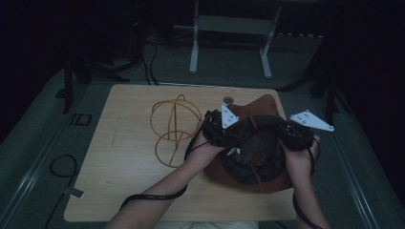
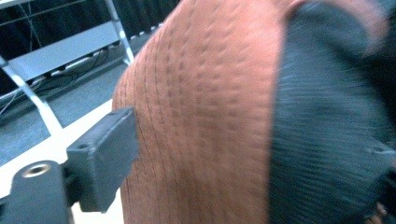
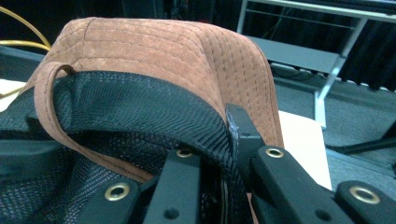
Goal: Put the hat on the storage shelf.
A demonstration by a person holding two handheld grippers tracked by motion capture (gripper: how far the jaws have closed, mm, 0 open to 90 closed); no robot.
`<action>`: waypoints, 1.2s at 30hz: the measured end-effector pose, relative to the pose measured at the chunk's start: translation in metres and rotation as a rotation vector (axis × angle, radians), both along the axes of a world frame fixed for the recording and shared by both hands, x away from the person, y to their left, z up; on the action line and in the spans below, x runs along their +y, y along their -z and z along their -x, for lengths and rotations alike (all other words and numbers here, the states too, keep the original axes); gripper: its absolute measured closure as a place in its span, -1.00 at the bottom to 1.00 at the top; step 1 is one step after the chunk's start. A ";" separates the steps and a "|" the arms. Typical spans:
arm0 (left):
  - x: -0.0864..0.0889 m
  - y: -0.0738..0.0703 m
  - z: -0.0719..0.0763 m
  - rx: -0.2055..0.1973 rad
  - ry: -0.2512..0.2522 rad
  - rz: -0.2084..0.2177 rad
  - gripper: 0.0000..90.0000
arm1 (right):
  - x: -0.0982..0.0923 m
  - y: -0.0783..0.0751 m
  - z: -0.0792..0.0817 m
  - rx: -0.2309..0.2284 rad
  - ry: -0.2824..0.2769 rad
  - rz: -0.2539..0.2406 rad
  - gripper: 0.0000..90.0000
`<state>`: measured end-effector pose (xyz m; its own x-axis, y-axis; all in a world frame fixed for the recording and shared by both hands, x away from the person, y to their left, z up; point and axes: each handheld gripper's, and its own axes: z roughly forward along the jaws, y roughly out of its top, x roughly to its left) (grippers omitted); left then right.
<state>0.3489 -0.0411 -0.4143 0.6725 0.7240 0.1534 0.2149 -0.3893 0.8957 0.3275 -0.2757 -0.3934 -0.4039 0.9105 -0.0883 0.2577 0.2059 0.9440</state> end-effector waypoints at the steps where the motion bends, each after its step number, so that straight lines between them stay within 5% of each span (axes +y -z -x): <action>1: -0.001 0.000 -0.001 0.003 -0.007 -0.007 -0.67 | -0.001 -0.001 0.002 -0.004 -0.004 -0.007 0.87; 5: -0.006 0.002 -0.006 0.036 -0.027 -0.053 -0.52 | -0.001 -0.006 0.008 -0.012 -0.013 -0.014 0.87; 11: -0.008 0.005 -0.010 0.028 -0.023 -0.062 0.57 | 0.003 -0.006 0.013 -0.016 -0.022 0.002 0.86; 14: -0.007 0.002 -0.012 0.013 -0.036 -0.027 0.89 | 0.004 -0.002 0.013 -0.002 -0.027 -0.001 0.85; 24: -0.007 -0.016 -0.015 -0.040 -0.049 0.012 0.92 | -0.001 0.007 0.024 -0.003 -0.039 -0.027 0.59; 31: -0.010 -0.026 -0.006 -0.100 -0.033 -0.004 0.92 | -0.012 0.013 0.048 0.029 -0.106 -0.036 0.22; 34: -0.010 -0.026 0.002 -0.134 -0.041 0.020 0.92 | -0.018 0.013 0.062 0.023 -0.130 -0.049 0.15; 36: -0.005 -0.027 0.003 -0.119 -0.040 0.060 0.92 | -0.023 0.011 0.075 0.008 -0.147 -0.084 0.12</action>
